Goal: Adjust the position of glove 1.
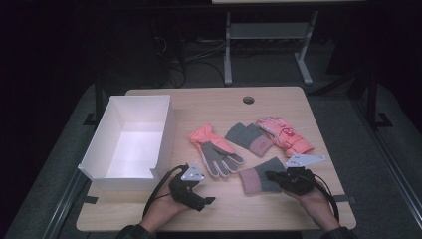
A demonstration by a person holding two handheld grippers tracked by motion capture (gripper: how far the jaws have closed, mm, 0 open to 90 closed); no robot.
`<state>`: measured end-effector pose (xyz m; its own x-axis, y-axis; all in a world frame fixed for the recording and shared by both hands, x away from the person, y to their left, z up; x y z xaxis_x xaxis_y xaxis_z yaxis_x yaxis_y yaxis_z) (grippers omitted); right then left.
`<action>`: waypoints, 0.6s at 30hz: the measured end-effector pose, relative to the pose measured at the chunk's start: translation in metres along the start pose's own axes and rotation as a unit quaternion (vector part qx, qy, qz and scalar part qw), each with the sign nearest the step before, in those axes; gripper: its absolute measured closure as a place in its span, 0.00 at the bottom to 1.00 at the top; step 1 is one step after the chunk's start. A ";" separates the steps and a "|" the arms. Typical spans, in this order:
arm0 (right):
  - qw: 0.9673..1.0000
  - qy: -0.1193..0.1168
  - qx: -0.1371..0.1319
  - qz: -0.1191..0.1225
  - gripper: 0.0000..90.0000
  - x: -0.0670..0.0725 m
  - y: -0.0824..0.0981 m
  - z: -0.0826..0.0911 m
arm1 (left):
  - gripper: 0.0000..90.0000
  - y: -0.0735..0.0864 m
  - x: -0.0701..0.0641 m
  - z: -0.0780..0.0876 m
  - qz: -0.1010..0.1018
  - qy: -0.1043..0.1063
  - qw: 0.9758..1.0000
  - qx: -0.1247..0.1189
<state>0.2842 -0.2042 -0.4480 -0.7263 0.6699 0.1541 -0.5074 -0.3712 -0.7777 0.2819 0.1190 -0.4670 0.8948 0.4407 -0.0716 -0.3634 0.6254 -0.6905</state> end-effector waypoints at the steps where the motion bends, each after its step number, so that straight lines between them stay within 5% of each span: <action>1: 1.000 0.000 0.001 0.000 1.00 0.001 -0.002 -0.002 | 0.16 0.000 0.000 -0.001 0.000 0.000 1.000 0.002; 7: 1.000 -0.002 0.005 0.011 1.00 0.005 -0.013 -0.016 | 0.16 -0.003 -0.001 -0.003 -0.004 0.002 1.000 -0.002; 18: 0.999 0.003 0.038 0.020 1.00 0.005 -0.035 -0.068 | 0.16 -0.005 -0.004 -0.003 -0.004 0.001 1.000 -0.005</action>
<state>0.3301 -0.1442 -0.4617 -0.7442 0.6572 0.1197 -0.5116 -0.4454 -0.7348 0.2803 0.1122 -0.4654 0.8982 0.4345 -0.0670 -0.3535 0.6232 -0.6976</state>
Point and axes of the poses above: each handheld gripper's, and its own axes: z roughly backward along the jaws, y roughly out of its underside, x roughly to its left, the point moved 2 cm from there along -z, roughly forward along the jaws, and after that the axes turned 1 degree about z, right-handed, at the moved point
